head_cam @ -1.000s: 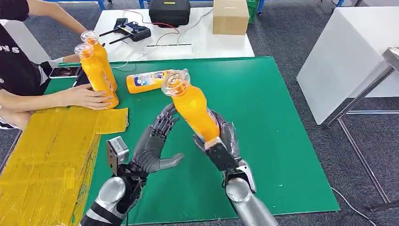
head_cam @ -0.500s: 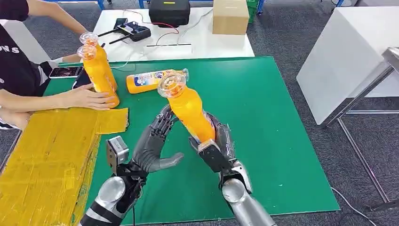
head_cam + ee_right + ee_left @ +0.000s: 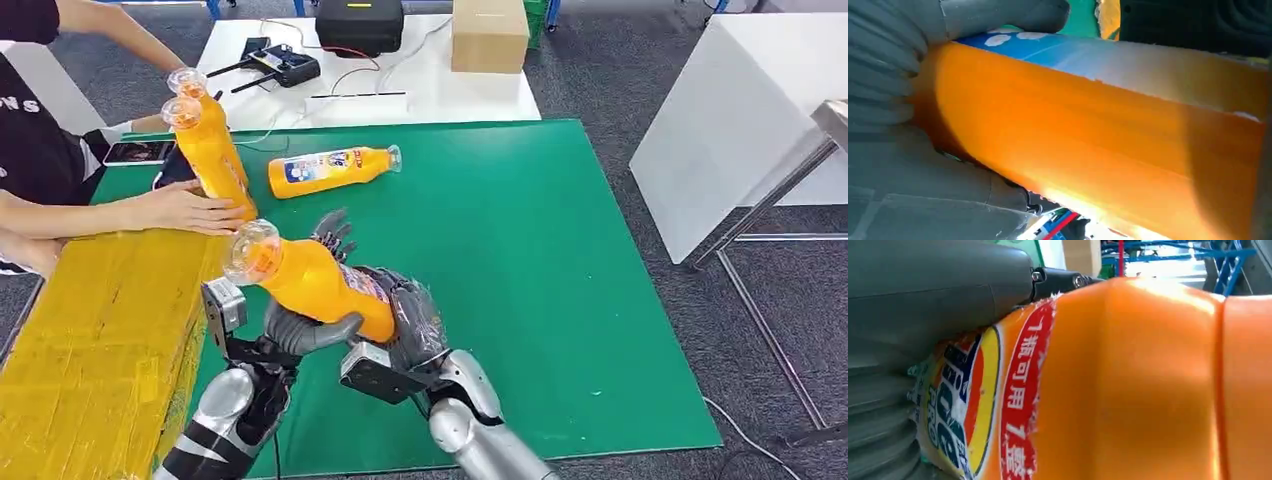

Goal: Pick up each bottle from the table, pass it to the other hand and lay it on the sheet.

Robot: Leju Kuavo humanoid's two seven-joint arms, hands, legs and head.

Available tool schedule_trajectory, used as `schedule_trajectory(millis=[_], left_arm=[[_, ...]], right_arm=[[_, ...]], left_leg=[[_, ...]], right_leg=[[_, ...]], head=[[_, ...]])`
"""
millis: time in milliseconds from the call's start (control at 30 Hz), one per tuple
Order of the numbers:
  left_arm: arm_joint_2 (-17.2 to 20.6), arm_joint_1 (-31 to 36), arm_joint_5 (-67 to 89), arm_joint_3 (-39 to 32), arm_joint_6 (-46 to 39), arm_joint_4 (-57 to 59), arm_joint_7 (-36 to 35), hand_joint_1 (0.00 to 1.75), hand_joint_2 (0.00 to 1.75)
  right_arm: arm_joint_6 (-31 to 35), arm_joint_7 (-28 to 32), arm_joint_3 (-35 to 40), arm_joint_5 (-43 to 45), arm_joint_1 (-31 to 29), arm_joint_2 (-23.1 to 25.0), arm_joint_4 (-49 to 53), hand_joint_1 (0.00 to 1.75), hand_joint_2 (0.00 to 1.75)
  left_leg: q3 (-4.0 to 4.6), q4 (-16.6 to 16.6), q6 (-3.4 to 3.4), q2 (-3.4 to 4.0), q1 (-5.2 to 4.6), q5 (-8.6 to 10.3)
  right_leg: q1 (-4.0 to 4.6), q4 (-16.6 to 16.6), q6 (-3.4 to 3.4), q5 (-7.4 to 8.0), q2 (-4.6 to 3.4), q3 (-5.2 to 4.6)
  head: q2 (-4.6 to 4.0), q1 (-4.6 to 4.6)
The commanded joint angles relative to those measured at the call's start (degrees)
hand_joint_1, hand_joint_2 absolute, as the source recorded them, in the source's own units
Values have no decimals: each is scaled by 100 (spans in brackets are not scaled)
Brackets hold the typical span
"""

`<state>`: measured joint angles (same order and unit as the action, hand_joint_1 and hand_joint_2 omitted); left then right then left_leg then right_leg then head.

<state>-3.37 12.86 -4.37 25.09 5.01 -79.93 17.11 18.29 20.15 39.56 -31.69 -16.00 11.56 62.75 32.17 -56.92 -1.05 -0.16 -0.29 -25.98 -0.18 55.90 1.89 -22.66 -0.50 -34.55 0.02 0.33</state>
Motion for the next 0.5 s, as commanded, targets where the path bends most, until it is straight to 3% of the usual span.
schedule_trajectory(millis=[33,300,333,367,500], left_arm=[[-85,447,-176,47,-21,663,-157,0,175],[-156,466,-511,-238,-137,754,-184,2,175],[-171,459,-541,-260,-169,751,-176,155,175],[-175,446,-573,-274,-205,731,-157,175,175],[-198,393,-632,-329,-321,629,-98,175,175]], right_arm=[[-65,116,1034,-129,-70,-183,-559,175,175],[-28,130,1045,-107,-31,-213,-597,175,175],[-16,131,1042,-101,-29,-213,-608,175,175],[2,128,1029,-83,-23,-214,-616,175,175],[28,127,983,-52,7,-233,-621,175,175]], left_leg=[[-24,5,9,-15,8,-8],[-14,3,8,-15,8,-5],[-20,4,10,-16,10,-7],[-28,3,12,-17,12,-10],[-13,3,7,-16,8,-6]], right_leg=[[8,-9,-2,-11,19,31],[8,-8,-2,-7,19,19],[10,-9,-3,-10,21,26],[13,-9,-3,-13,24,34],[9,-8,-2,-9,21,18]], head=[[-2,0],[-2,-2],[-2,-4],[0,-4],[-2,-4]])
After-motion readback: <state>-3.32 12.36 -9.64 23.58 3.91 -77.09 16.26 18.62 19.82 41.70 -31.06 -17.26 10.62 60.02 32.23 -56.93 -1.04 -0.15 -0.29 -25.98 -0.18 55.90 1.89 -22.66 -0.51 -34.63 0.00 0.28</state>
